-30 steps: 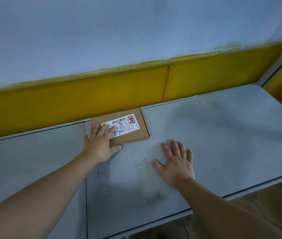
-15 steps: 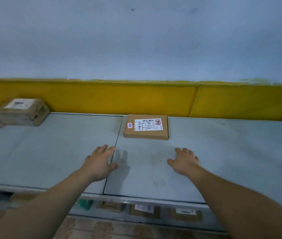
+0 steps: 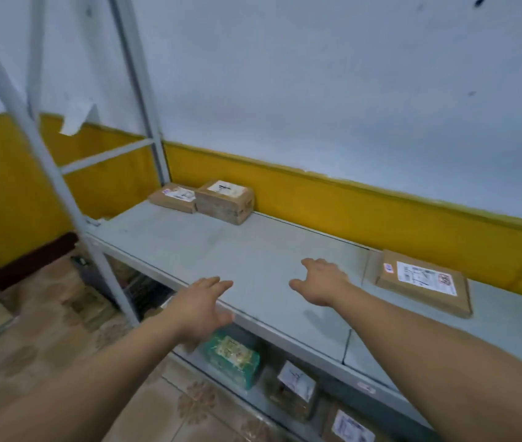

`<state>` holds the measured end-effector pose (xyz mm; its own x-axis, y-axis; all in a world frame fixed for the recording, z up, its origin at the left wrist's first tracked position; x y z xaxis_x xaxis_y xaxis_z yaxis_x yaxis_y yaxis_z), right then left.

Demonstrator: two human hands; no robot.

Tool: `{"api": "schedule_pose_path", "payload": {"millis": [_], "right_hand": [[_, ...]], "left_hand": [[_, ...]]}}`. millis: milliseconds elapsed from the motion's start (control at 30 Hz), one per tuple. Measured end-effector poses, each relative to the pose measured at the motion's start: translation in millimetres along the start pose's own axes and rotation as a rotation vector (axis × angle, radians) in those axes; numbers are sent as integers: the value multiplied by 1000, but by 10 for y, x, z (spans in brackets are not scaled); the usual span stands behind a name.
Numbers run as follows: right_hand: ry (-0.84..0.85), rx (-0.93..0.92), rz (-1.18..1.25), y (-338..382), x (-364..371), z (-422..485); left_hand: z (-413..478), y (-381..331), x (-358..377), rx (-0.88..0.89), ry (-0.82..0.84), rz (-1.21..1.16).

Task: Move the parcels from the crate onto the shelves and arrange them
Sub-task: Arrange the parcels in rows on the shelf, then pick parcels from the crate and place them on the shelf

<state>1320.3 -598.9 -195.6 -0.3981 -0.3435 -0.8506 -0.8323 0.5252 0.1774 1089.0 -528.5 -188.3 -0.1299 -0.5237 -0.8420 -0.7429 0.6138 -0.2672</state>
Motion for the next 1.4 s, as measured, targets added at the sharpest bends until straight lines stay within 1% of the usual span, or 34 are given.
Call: {"api": "schedule_pose_path", "payload": {"millis": [200,367,600,833,967,1100,1267,1400], "right_hand": [[-22,-312,-113,2108,-193,148],[17,-549,-193,3588,-149,264],[84,-772,-276,5238,81,853],[237,-883,-326,6580,119,1572],[271,-893,-313,7165,265,1854],[335,-850,-308,7754,469,2256],[353,-699,-213,8485,657,2897],[396,-567,-157,8798,681,3285]], "left_hand": [[-866,1422,-368,-177,-135,-144],[-1286,2425,-466,-364,-194,-235],[-1293,3641,-587,-565,-226,-342],[-1147,4806,-876,-704,-256,-475],[-1137,5396,-894,-752,-250,-536],[-1061,6120,-864,-744,-220,-566],[-807,7286,-967,-656,-150,-571],[-607,8079,-1165,-583,-63,-567]]}}
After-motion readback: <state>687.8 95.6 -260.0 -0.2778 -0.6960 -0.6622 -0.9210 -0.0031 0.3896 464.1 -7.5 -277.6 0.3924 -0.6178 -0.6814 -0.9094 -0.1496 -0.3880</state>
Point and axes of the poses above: each hand's wrist, its own z-axis towards the middle knuckle, its own x-axis out of the palm, y = z × x, the point moved 5 cm from there along z, towards the middle knuckle, and after that the axes turned 13 degrees about y, right-handed, at the moved point
